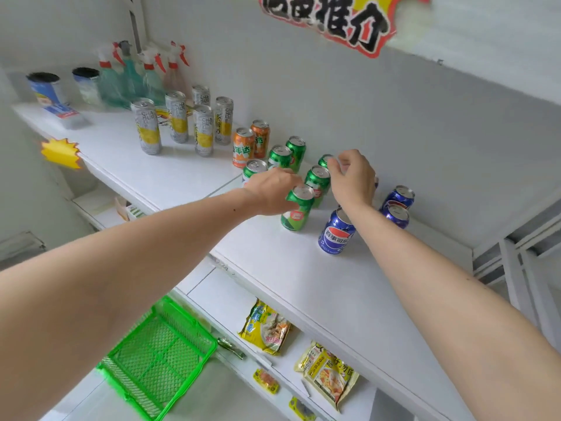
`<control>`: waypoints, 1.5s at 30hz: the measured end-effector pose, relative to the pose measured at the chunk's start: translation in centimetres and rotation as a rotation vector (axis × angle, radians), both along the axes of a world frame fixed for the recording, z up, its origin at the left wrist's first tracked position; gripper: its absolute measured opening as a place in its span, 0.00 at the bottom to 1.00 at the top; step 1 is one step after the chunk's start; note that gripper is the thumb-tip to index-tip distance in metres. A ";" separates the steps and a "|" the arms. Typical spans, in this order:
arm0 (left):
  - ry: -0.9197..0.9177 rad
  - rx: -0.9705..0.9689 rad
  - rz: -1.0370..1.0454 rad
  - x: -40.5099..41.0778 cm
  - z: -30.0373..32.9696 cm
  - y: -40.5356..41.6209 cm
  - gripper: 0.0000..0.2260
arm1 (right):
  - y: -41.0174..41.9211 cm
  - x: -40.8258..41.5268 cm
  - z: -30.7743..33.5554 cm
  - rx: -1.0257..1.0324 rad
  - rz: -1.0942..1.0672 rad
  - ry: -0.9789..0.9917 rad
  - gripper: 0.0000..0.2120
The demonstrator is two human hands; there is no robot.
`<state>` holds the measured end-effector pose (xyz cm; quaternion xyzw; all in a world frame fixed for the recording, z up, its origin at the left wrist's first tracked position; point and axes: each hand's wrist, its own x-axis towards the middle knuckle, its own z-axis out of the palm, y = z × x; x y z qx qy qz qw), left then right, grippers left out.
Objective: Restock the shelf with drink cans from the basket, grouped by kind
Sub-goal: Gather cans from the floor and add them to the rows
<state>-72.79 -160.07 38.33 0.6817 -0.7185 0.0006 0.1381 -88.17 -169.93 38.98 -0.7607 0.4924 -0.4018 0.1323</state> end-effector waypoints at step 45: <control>0.209 0.290 0.854 65.5 -13.5 46.0 0.18 | 33.9 74.4 -16.5 0.268 0.834 0.287 0.12</control>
